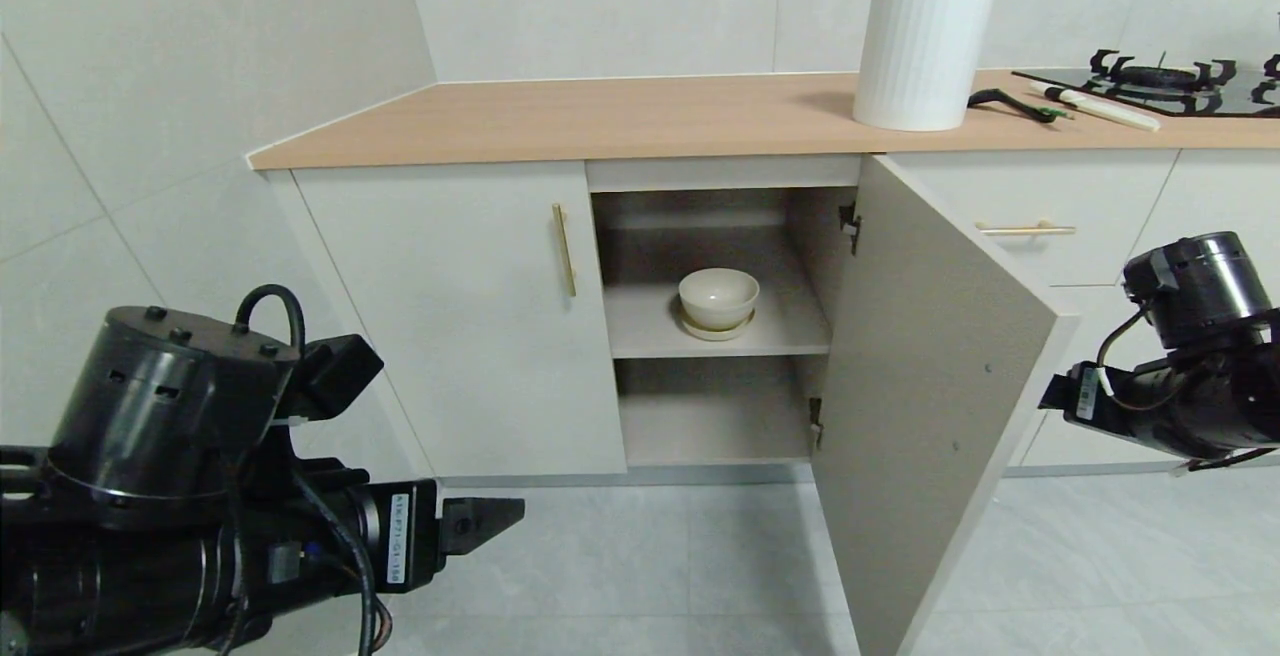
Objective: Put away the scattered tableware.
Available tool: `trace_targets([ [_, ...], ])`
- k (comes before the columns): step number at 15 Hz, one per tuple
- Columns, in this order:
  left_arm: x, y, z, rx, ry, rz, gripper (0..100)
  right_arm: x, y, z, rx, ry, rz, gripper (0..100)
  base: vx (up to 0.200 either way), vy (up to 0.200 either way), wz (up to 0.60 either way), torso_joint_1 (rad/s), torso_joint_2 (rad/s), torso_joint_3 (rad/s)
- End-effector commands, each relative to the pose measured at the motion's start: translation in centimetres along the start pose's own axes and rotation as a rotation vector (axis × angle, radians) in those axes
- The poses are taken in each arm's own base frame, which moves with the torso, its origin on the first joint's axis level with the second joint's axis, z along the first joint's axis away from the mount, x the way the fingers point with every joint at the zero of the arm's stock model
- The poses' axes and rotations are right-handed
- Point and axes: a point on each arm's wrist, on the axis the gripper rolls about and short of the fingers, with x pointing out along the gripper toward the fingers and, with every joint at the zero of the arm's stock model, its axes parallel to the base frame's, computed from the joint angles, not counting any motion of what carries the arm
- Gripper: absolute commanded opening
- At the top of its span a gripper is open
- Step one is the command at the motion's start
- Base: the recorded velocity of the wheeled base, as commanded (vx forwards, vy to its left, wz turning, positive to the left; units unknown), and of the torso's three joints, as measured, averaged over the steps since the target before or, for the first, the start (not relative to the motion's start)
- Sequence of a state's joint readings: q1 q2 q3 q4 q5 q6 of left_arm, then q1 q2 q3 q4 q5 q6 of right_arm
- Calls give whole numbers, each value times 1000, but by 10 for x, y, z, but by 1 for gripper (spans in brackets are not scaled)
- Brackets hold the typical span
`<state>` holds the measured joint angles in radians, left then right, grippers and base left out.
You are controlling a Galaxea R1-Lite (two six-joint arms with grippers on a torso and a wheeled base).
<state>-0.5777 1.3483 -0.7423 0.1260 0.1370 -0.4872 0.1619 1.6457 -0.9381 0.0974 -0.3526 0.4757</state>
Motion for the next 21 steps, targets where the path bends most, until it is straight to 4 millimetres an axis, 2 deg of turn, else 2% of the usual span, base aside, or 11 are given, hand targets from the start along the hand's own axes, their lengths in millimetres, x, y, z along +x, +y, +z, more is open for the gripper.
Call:
trace_targets([
  [1,0,0,0,0,-1,-2,100,-4,16,-9,-31,15,46,100,0,0,0,0,0,0],
  [5,-1,0,0,-1,-5,-2,100,-10,52,-25,-109,29,155,100,0,0,0,0,0,0],
  [6,-2,0,0,-1,-7,-3,100,-12,64,-29,-136,35,227,100,0,0,0,0,0,0],
  [8,-3,0,1,-2,-13,-6,100,-14,79,-30,-158,56,323,100,0,0,0,0,0,0],
  [9,-5,0,1,-3,-19,-10,100,-13,93,-29,-196,72,387,100,0,0,0,0,0,0],
  [12,-5,0,3,-6,-40,-5,100,7,122,-28,-254,75,408,100,0,0,0,0,0,0],
  [14,-5,-1,3,-5,-52,7,100,13,138,-26,-278,64,428,100,0,0,0,0,0,0],
  [16,-3,-1,3,0,-48,11,100,20,147,-30,-291,72,433,100,0,0,0,0,0,0],
  [21,0,-3,1,13,-36,13,100,38,155,-39,-288,73,430,100,0,0,0,0,0,0],
])
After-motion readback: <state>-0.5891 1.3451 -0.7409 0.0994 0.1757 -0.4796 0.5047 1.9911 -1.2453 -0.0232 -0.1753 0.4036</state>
